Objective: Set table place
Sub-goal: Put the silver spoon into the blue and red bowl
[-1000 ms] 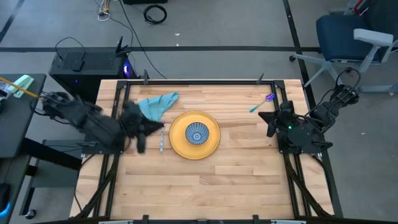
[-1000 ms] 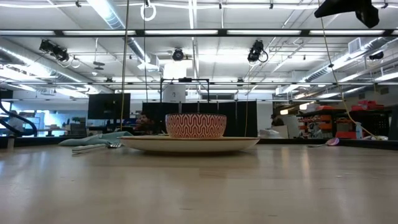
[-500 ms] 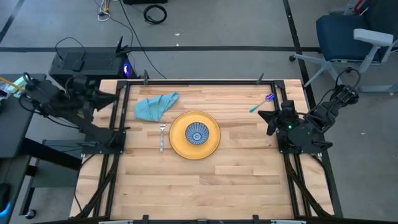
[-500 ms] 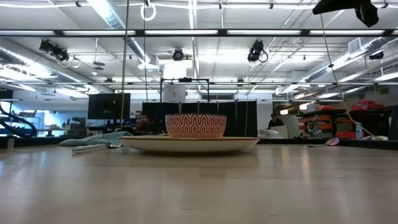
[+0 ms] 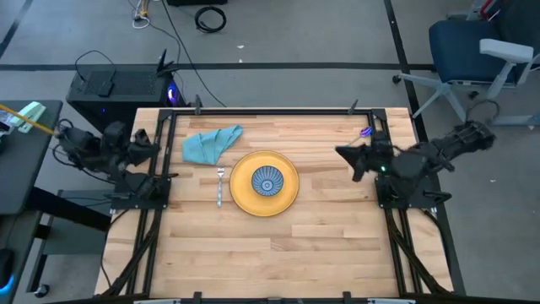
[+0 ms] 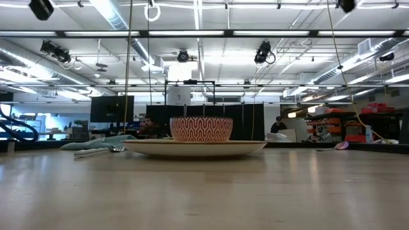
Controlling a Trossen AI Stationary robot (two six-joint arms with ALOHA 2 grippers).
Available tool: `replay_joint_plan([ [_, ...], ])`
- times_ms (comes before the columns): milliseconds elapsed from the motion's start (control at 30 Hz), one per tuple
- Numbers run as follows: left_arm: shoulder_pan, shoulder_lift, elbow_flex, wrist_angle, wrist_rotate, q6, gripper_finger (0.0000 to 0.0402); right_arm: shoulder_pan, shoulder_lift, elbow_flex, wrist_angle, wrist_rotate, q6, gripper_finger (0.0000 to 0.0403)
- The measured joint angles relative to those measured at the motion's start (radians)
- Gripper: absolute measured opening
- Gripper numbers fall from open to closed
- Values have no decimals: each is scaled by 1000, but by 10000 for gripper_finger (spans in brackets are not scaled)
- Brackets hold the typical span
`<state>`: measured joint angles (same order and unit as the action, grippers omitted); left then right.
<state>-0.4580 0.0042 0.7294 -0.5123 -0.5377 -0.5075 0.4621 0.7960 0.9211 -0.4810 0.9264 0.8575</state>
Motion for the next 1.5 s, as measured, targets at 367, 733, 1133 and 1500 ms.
replay_joint_plan([
  [367, -5, 33, 11, -20, 68, 151, 31, -838, 53, 1, 263, -743, -72, 12],
  [733, -6, 35, 9, -26, 68, 152, 33, -1335, 259, 0, 264, -1225, 221, 12],
  [1133, -6, 35, 9, -27, 69, 152, 33, -1451, 425, 0, 126, -1315, 136, 66],
  [1500, -6, 35, 9, -27, 69, 153, 32, -1432, 445, 0, -328, -1232, -50, 131],
])
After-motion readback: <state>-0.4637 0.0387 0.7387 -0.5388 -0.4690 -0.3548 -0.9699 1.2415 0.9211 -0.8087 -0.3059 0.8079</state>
